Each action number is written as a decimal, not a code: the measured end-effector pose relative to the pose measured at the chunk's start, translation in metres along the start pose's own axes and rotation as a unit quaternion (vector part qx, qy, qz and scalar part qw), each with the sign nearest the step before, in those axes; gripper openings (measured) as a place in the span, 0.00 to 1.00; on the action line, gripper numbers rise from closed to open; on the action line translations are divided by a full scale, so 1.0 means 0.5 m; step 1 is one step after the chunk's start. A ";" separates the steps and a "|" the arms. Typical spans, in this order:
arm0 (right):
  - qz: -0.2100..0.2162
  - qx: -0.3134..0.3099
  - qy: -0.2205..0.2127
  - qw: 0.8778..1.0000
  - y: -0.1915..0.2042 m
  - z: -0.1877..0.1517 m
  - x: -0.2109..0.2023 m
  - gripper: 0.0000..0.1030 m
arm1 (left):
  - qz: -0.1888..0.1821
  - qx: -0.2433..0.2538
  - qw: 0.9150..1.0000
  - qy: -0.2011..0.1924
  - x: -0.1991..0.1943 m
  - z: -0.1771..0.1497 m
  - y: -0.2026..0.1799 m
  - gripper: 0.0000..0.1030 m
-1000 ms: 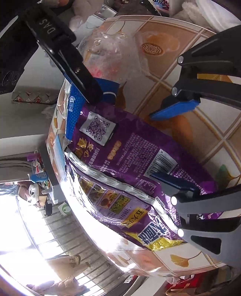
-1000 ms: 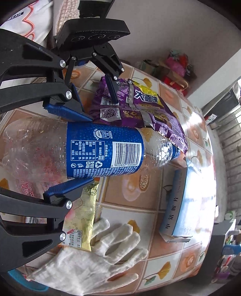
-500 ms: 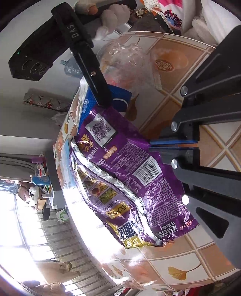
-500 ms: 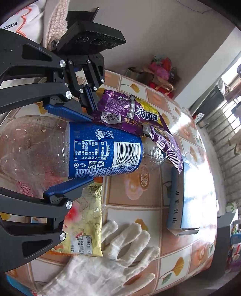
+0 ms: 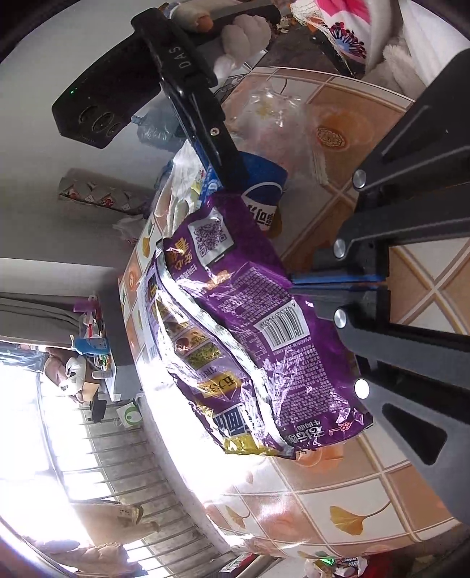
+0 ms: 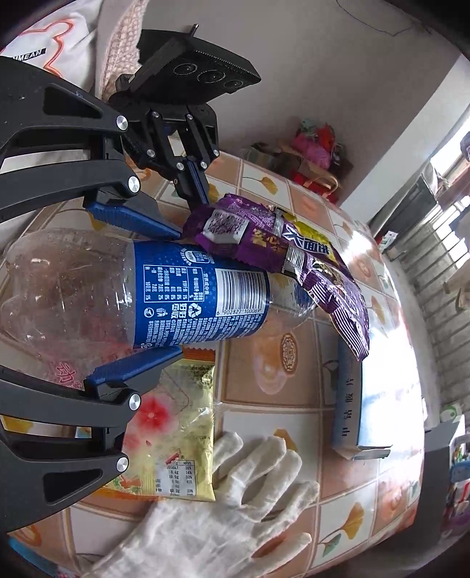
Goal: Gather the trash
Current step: 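Lift the purple bag with the left tool while the right tool lifts the bottle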
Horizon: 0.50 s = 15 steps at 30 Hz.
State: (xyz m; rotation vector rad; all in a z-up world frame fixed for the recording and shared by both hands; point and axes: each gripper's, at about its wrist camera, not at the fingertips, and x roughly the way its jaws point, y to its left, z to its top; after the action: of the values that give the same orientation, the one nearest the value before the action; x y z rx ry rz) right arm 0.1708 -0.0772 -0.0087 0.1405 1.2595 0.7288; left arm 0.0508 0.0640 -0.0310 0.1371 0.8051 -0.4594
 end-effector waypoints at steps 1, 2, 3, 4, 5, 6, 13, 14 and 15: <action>-0.004 0.000 0.000 1.000 -0.003 -0.001 -0.001 0.58 | 0.001 -0.004 1.000 0.001 0.000 0.000 0.003 0.00; -0.007 0.002 0.000 1.000 -0.006 -0.001 -0.003 0.58 | -0.001 -0.008 1.000 0.002 0.000 0.000 0.007 0.00; -0.010 0.006 -0.004 1.000 -0.009 -0.001 -0.009 0.59 | -0.003 -0.013 1.000 0.002 0.000 0.000 0.011 0.00; -0.011 0.010 -0.009 1.000 -0.012 0.000 -0.015 0.59 | -0.005 -0.017 1.000 0.002 -0.001 -0.001 0.013 0.00; -0.009 0.016 -0.016 1.000 -0.014 0.001 -0.022 0.59 | -0.008 -0.021 1.000 0.002 -0.002 0.000 0.015 0.00; -0.001 0.023 -0.026 0.999 -0.017 0.003 -0.032 0.59 | -0.011 -0.023 1.000 0.001 -0.002 0.002 0.018 0.00; 0.016 0.054 -0.092 0.994 -0.010 0.032 -0.073 0.59 | -0.071 -0.053 0.996 -0.003 -0.007 0.007 0.026 0.00; 0.032 0.060 -0.096 0.993 -0.006 0.037 -0.074 0.59 | -0.083 -0.067 0.994 -0.002 -0.008 0.007 0.031 0.00; 0.051 0.067 -0.099 0.992 -0.003 0.041 -0.075 0.59 | -0.100 -0.083 0.991 -0.003 -0.009 0.008 0.039 0.00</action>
State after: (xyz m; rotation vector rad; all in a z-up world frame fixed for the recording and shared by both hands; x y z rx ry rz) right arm 0.1853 -0.0938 0.0276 0.3805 1.1170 0.6986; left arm 0.0593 0.0818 -0.0261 -0.1007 0.8520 -0.5795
